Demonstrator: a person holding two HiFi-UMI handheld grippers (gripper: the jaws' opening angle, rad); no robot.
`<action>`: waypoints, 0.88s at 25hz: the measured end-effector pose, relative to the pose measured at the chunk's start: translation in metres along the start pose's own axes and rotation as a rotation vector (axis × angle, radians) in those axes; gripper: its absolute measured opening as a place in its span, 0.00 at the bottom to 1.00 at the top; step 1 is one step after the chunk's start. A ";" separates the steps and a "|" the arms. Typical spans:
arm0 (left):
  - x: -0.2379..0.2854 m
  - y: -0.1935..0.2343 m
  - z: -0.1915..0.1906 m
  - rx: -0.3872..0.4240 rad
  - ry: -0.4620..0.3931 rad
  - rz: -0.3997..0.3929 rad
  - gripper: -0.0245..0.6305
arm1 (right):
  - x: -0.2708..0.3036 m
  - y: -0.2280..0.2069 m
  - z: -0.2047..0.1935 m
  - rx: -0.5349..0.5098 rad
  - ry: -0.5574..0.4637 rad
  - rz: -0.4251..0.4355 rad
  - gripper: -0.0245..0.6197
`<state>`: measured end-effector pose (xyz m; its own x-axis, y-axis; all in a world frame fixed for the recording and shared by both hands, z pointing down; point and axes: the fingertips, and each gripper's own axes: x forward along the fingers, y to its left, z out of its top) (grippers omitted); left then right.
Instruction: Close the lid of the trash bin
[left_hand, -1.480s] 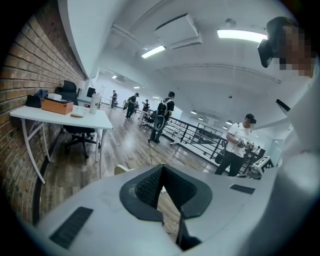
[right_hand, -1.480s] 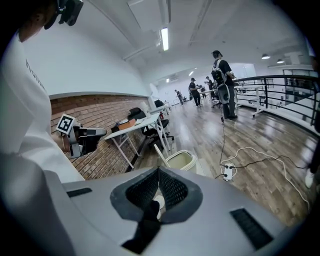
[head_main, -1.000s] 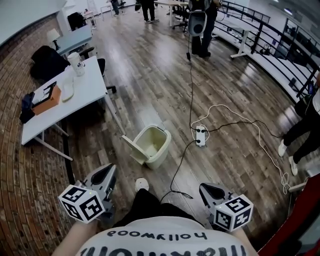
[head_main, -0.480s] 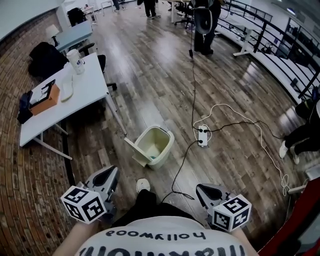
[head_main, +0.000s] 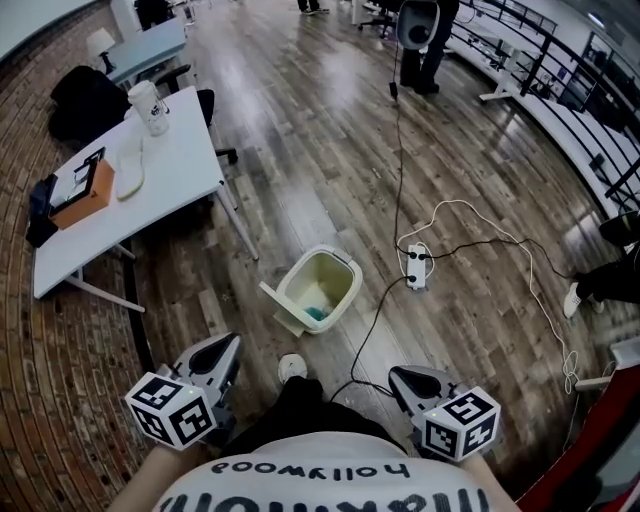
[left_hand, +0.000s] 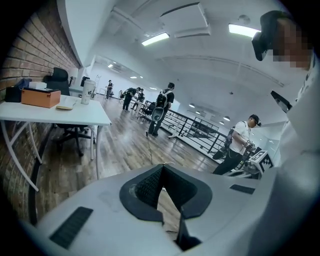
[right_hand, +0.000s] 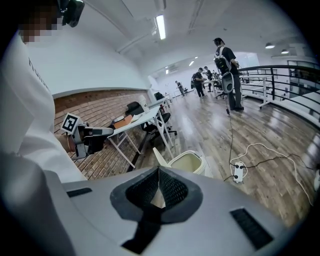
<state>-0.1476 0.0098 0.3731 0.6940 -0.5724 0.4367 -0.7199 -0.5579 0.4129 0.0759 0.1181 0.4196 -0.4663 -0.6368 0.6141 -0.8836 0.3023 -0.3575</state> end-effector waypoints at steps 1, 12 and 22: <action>0.004 0.007 0.003 0.005 0.008 0.000 0.05 | 0.008 0.000 0.004 0.003 0.008 0.002 0.05; 0.048 0.084 0.029 0.068 0.151 -0.060 0.05 | 0.097 0.011 0.062 0.055 0.086 0.020 0.05; 0.094 0.137 -0.038 0.148 0.393 -0.207 0.05 | 0.144 0.003 0.083 0.147 0.107 -0.057 0.05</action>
<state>-0.1816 -0.0976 0.5006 0.7469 -0.1847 0.6388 -0.5380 -0.7324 0.4173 0.0096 -0.0310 0.4485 -0.4247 -0.5686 0.7045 -0.8966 0.1566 -0.4142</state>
